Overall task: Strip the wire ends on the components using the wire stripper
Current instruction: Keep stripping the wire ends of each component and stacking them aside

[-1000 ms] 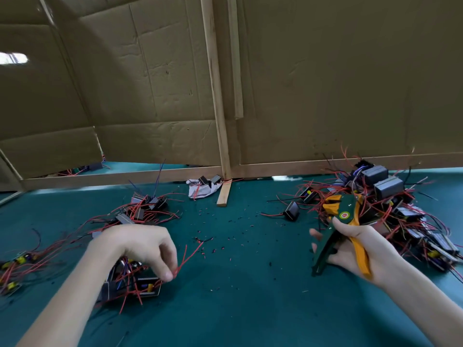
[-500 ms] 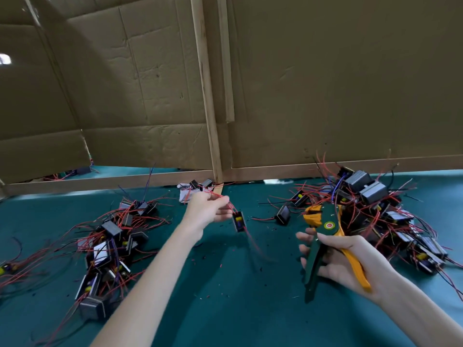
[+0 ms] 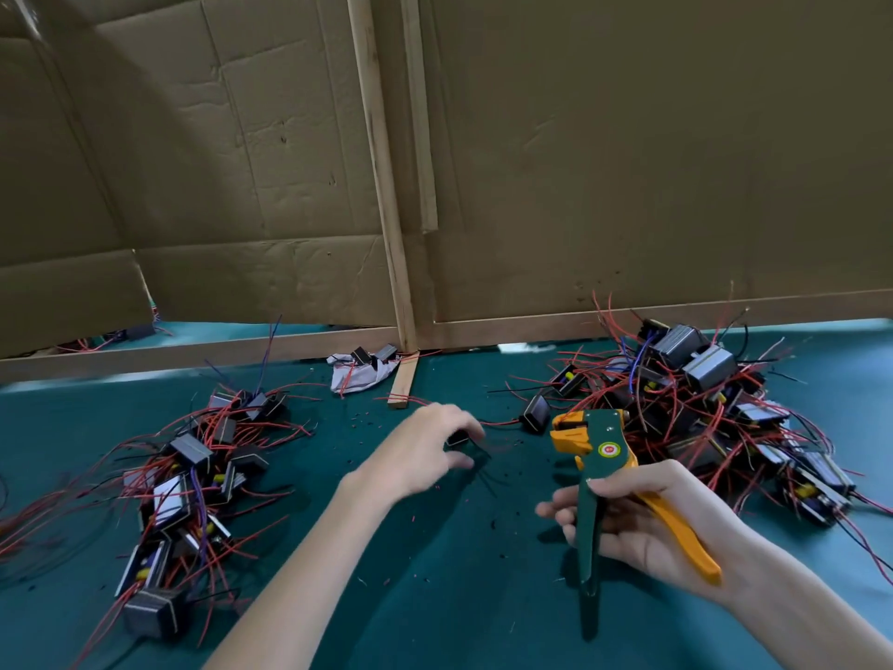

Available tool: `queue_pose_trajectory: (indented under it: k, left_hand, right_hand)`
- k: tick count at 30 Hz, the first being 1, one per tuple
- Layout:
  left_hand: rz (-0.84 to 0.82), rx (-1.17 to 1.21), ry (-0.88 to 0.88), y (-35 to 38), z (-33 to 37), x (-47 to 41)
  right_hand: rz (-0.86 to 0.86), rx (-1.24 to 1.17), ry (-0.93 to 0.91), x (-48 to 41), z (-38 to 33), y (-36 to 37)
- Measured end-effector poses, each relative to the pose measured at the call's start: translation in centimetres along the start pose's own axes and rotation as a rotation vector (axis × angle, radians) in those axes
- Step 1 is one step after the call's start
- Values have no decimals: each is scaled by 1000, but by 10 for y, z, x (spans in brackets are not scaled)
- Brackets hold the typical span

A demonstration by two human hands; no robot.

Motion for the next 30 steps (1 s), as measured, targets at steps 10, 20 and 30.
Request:
queue_pose_trajectory:
  k: [10,20,30]
  left_hand:
    - [351,638,20,-10,3,2]
    - [378,976,-40,-28,13,4]
    - [281,1082,-18,-48,38,17]
  right_hand:
    - [-88,-105,174,6,15,11]
    - [-284,-135,153,19,12,37]
    - [-333,276,-183,25,1,45]
Point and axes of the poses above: each hand's wrist, its own x-axis away from the middle knuckle, its own y-axis out of the palm, z = x × y, the point moved 7 cm from there along -x, towards the middle knuckle, and after that the axes turned 5 degrees about x, right-handed, at the moved point
